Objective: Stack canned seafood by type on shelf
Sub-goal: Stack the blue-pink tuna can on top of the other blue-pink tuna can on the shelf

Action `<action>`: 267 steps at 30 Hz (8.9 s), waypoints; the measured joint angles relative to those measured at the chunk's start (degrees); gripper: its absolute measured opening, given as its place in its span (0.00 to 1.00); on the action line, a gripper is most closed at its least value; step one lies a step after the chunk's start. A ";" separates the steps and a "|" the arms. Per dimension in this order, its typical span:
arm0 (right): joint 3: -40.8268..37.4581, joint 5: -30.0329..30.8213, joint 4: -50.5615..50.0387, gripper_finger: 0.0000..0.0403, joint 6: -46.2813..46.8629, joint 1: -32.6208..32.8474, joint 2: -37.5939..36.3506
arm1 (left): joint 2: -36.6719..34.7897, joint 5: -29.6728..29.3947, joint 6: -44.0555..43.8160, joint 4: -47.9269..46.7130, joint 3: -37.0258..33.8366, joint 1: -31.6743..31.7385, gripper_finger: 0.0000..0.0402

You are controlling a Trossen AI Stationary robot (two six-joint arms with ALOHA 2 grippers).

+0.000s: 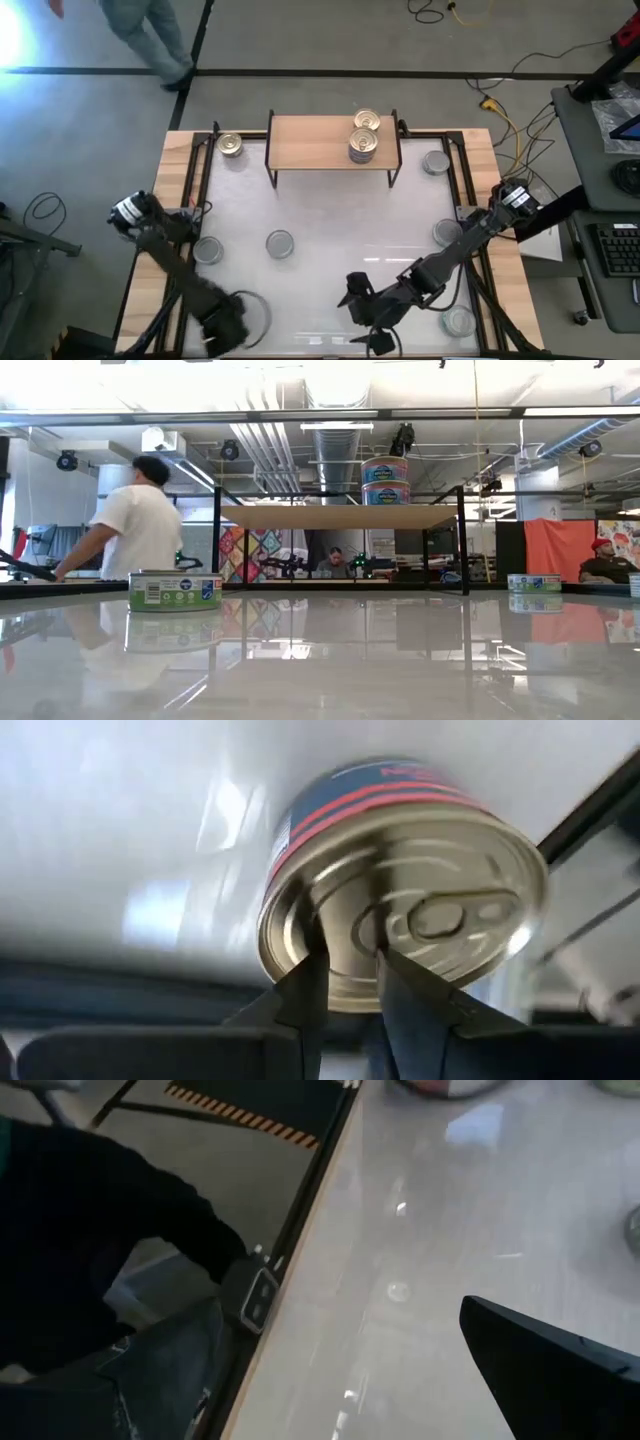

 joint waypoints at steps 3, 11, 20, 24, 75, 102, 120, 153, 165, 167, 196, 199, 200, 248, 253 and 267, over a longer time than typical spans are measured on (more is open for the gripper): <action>0.00 0.43 1.78 0.99 -0.06 -0.33 0.69 | 0.27 -3.89 8.83 0.18 0.72 5.36 0.19; -0.09 4.90 3.33 0.99 -1.12 -0.56 2.83 | 1.69 -26.34 26.60 -1.85 10.79 12.78 0.19; -0.15 15.36 10.98 0.99 0.54 -2.05 11.31 | -0.59 -31.03 22.90 -18.99 20.03 6.16 0.19; 1.20 20.38 11.49 0.99 5.45 -2.01 16.04 | -4.35 -33.23 17.88 -16.31 12.26 2.34 0.19; 18.03 16.15 11.03 0.99 5.13 -9.22 32.38 | -12.20 -42.95 34.00 36.10 -17.22 4.55 0.19; 5.98 13.57 39.17 0.99 -4.94 -8.76 34.29 | -12.22 -46.92 28.49 36.34 -16.91 4.13 0.19; 6.58 10.57 43.51 0.99 -7.40 -10.90 36.28 | -12.13 -48.02 29.22 37.26 -17.46 6.61 0.19; 6.61 8.06 42.61 0.99 -6.47 -13.05 36.19 | -4.96 -42.62 33.49 38.23 -11.46 5.38 0.19; 8.22 5.52 41.99 0.99 -8.65 -13.40 36.19 | -4.20 -42.60 33.89 41.79 -11.62 5.62 0.19; 8.20 5.52 42.04 0.99 -8.38 -13.40 36.19 | -4.17 -43.31 33.93 42.33 -11.64 5.65 0.19; 7.83 -7.15 11.08 0.91 -9.66 -13.23 17.45 | -30.31 -48.52 49.48 25.34 -0.19 5.93 0.19; 7.04 -6.72 5.87 0.91 -12.21 -13.25 11.36 | -33.31 -48.56 54.07 28.85 -1.82 5.97 0.19; 6.66 -5.78 4.21 0.91 -13.15 -13.32 9.12 | -33.78 -48.45 56.34 29.84 -2.42 6.12 0.19; -6.67 -41.15 2.63 0.91 -45.05 -92.16 -14.45 | -1.88 18.70 87.60 46.71 25.68 90.37 0.19; -6.67 -42.90 3.66 0.91 -43.00 -92.21 -12.63 | 2.25 21.13 81.88 39.34 29.23 90.12 0.19; -6.64 -51.56 3.54 0.91 -41.14 -92.13 -9.05 | 10.10 15.54 73.04 10.38 53.30 90.03 0.19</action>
